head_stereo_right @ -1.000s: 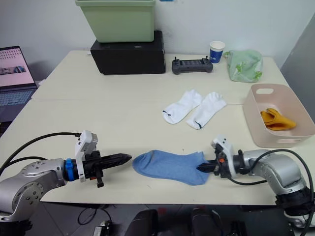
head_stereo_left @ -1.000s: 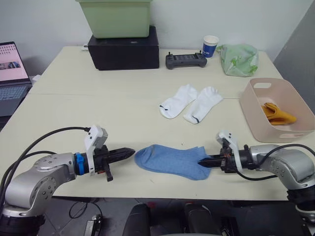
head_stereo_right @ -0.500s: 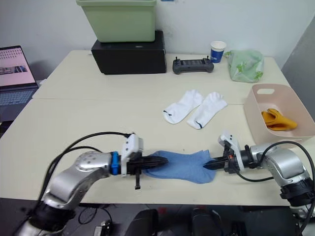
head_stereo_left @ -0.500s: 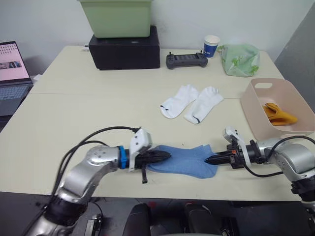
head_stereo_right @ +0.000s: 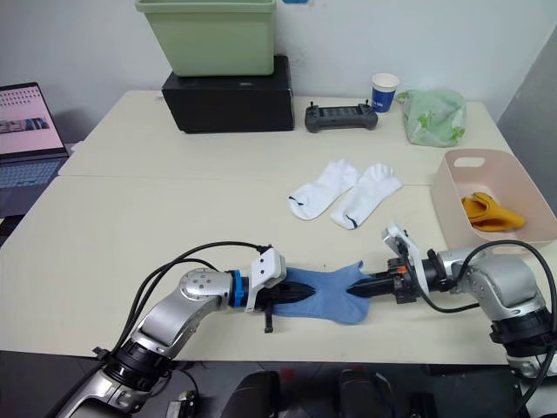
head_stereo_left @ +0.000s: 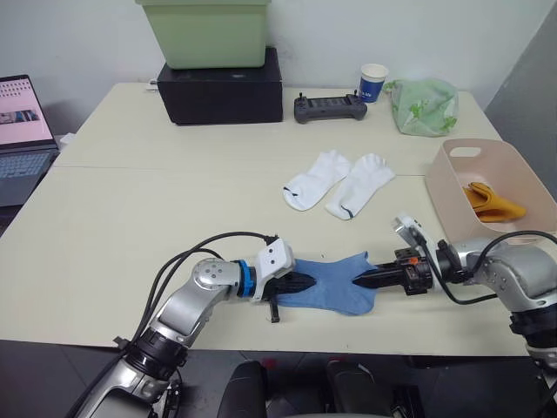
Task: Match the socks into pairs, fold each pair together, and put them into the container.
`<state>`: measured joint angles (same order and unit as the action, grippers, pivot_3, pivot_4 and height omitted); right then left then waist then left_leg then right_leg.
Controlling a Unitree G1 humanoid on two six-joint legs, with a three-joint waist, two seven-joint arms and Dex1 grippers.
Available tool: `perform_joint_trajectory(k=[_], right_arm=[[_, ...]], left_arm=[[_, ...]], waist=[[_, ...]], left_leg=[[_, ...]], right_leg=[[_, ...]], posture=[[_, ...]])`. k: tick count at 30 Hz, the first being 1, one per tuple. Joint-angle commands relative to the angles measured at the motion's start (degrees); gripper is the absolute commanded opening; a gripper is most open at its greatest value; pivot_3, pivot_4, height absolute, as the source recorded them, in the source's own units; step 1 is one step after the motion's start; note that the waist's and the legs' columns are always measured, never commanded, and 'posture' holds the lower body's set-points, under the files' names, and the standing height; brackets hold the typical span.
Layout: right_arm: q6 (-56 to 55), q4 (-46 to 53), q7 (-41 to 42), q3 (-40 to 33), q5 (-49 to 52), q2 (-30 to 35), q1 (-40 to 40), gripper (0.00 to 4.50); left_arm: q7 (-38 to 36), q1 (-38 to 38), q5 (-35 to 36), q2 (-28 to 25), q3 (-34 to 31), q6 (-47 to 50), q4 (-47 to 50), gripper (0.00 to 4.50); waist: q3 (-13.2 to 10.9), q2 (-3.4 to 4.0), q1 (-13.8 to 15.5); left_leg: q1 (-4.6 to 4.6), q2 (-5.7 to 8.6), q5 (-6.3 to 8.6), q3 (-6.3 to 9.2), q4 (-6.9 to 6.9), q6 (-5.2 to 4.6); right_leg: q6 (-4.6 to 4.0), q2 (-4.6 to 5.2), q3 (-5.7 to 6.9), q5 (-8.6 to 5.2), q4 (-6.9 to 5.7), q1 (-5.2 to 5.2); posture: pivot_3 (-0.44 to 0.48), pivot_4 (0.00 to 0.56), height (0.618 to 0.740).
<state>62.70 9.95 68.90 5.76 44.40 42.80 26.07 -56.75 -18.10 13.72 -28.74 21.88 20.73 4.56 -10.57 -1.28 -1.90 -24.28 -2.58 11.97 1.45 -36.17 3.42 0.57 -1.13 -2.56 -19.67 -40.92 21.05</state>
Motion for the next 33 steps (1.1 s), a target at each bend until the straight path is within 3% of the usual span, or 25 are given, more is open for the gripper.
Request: perform_joint_trajectory(k=[1, 7, 12, 15, 22, 30, 33], right_arm=[[5.8, 3.7, -6.0, -3.3, 7.1, -6.0, 2.8, 0.02], [4.9, 2.9, -11.2, 0.7, 4.8, -13.5, 4.3, 0.02], [3.8, 1.6, -12.1, 2.3, 4.0, -15.9, 5.2, 0.02], [3.6, 0.4, -13.1, 2.0, 4.1, -17.3, 6.0, 0.75], [5.4, 1.7, -15.1, 0.3, 7.0, -19.7, 7.0, 3.08], [6.2, 3.7, -17.2, -1.2, 9.4, -20.2, 8.3, 3.08], [-4.3, 6.8, -15.0, 3.5, -0.3, -15.0, 6.0, 3.08]], left_arm=[[-0.1, 2.1, -1.7, -0.8, 1.2, 2.0, -1.3, 0.00], [0.3, 2.3, -0.1, -0.9, -0.9, 3.6, 0.4, 0.00], [-0.9, 3.9, 2.7, -3.1, -4.1, 7.0, 4.0, 0.00], [-1.9, 4.6, 6.3, -5.7, -7.8, 10.5, 6.5, 0.00], [-1.7, 4.1, 17.3, -9.5, -18.3, 21.6, 11.0, 0.00], [-4.0, 6.8, 20.2, -17.3, -24.8, 23.3, 12.8, 0.00], [-5.2, 6.5, 20.0, -21.6, -28.9, 21.9, 12.0, 0.00]], waist=[[0.0, 0.00, 0.0], [0.0, 0.00, 0.1], [0.0, 0.01, 0.0], [0.0, 0.01, -0.3], [0.0, 0.01, -0.2], [0.0, 0.01, -0.1], [0.0, 0.03, 0.0]], left_leg=[[0.01, 0.01, 0.00, 0.01, 0.00, 0.00], [-0.02, 0.01, 0.00, 0.00, 0.01, 0.00], [-0.02, -0.03, 0.00, 0.02, 0.01, 0.00], [-0.02, -0.06, 0.00, 0.03, 0.03, 0.00], [-0.09, -0.12, 0.00, 0.06, 0.04, 0.00], [-0.10, -0.14, 0.00, 0.06, 0.06, 0.00], [-0.13, -0.12, 0.00, 0.03, 0.07, 0.00]], right_leg=[[0.00, 0.00, 0.00, 0.00, 0.00, -0.01], [0.01, 0.00, 0.01, 0.00, 0.01, 0.00], [0.00, 0.00, 0.02, 0.00, -0.02, 0.04], [0.00, -0.01, 0.01, 0.00, -0.04, 0.07], [0.00, -0.03, 0.05, 0.00, -0.07, 0.16], [0.00, 0.00, 0.04, -0.01, -0.06, 0.20], [0.00, 0.02, 0.03, -0.01, -0.06, 0.26]], posture=[[0.000, 0.150, 0.740], [0.000, 0.150, 0.740], [0.000, 0.150, 0.740], [0.000, 0.150, 0.740], [0.000, 0.150, 0.740], [0.000, 0.150, 0.740], [0.000, 0.150, 0.740]])
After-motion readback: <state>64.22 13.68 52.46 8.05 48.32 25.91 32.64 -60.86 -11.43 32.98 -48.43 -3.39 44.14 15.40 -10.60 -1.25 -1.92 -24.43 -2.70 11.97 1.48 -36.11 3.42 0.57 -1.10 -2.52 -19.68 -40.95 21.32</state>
